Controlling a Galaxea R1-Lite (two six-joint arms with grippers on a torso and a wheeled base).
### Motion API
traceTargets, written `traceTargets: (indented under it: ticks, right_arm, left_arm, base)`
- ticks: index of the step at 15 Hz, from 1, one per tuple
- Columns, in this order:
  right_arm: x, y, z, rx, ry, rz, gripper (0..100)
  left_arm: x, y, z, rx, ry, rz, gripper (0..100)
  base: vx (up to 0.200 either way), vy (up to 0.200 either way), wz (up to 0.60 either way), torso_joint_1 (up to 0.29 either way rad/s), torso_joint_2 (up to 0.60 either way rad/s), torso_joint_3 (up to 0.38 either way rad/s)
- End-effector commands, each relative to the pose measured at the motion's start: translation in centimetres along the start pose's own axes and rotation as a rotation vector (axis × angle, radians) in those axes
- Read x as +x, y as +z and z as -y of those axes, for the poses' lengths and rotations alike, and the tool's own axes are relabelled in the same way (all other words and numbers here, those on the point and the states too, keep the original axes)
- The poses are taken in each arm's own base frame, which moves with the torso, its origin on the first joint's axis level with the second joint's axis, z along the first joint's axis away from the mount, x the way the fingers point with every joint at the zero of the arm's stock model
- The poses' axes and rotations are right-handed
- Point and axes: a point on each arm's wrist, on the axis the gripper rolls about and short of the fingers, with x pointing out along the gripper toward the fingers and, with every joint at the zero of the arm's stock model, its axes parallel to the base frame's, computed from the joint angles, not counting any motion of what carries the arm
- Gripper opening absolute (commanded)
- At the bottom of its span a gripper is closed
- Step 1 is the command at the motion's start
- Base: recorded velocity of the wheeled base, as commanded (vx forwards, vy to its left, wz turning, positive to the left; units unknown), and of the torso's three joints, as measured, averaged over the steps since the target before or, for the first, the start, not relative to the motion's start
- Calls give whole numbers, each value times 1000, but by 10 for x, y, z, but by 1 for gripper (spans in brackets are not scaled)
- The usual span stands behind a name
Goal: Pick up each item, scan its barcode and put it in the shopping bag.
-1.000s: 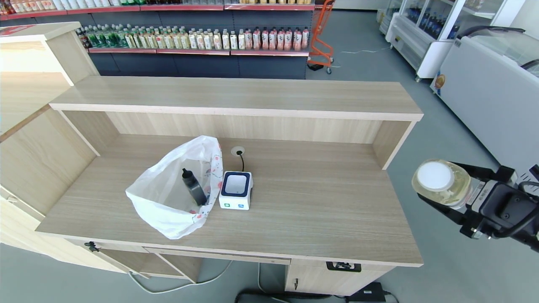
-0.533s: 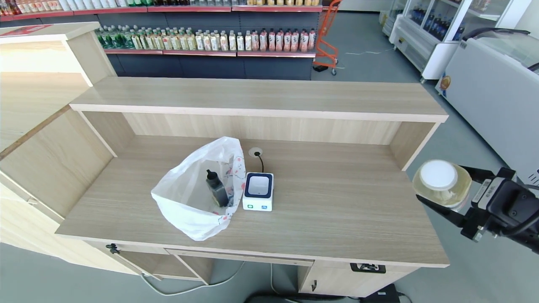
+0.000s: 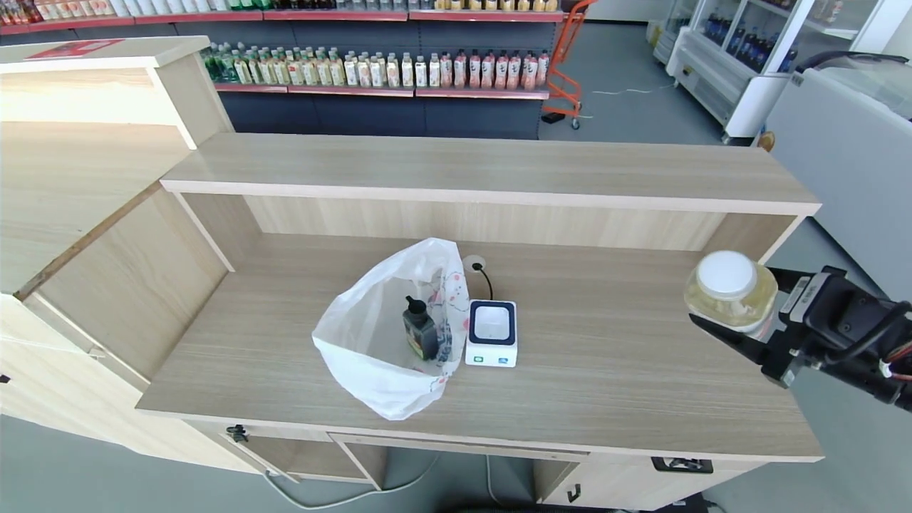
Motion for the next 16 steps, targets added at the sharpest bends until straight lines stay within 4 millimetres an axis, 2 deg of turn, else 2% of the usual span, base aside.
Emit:
traceTargets:
  ticks: [1,2,11,14,16]
  right_arm:
    - [4,-7,-2,13,18,-19,0]
    - [5,-9,-3,19,26,-21,0]
    - [30,-29,-16,91,163,89,0]
    - [37,-30,-25,134,243,173,0]
    - [35,-21,-35,205,297,206,0]
  left_arm:
    - [0,0,0,0,1,0,100]
    - [0,0,0,0,1,0,100]
    - [0,0,0,0,1,0,100]
    - [0,0,0,-3,2,0,100]
    - [0,0,0,-20,2,0,100]
  base:
    - [0,0,0,0,0,0]
    - [0,0,0,0,0,0]
    - [200,0,0,3,3,3]
    - [0,0,0,0,0,0]
    - [0,200,0,5,15,-5]
